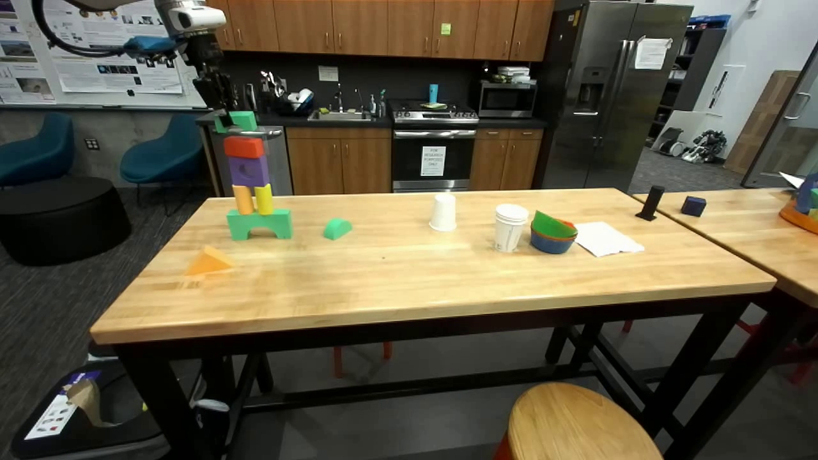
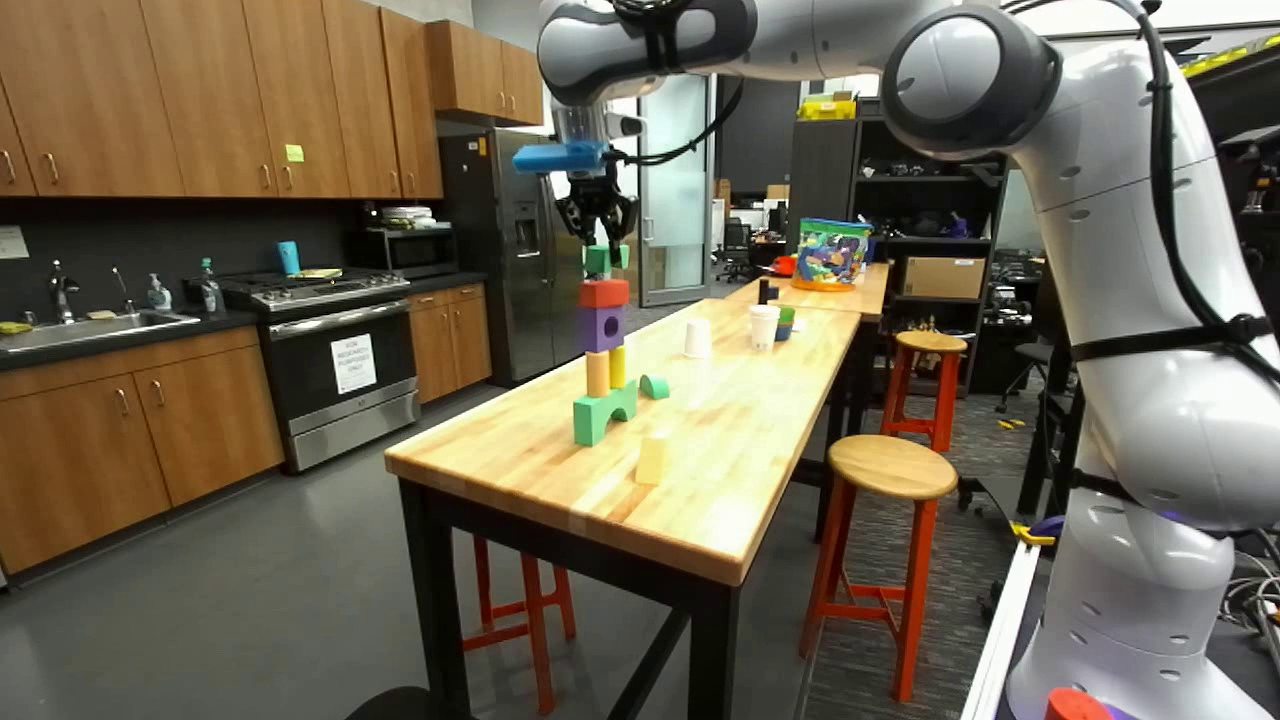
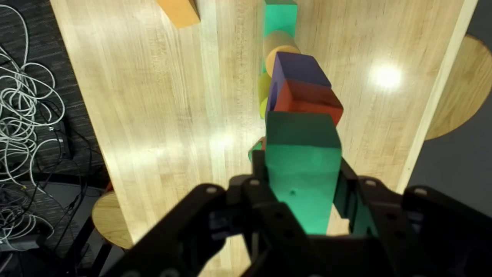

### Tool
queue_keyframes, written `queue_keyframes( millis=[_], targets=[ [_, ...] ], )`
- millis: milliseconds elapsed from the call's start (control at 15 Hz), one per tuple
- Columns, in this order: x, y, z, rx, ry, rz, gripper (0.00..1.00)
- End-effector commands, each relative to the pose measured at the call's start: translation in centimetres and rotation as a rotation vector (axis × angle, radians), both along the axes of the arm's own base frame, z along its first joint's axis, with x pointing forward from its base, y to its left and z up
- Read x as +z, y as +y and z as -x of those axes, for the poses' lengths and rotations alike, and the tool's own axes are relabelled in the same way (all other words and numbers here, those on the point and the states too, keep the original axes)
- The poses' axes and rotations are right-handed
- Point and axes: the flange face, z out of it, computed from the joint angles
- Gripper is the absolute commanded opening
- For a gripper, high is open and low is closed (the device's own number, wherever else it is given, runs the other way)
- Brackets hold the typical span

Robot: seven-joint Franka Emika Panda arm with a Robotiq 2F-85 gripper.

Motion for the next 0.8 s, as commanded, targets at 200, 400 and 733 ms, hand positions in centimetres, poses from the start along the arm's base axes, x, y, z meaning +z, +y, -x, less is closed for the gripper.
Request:
queue_keyframes(
  millis=[200,400,733],
  targets=[
    [0.02,0.20,-0.32,-0.004,0.016,-0.008,0.16],
    [0.00,0.48,-0.78,0.002,-0.005,-0.015,0.16],
    [-0.06,0.97,-0.99,0.005,-0.006,-0.012,0.16]
  ],
)
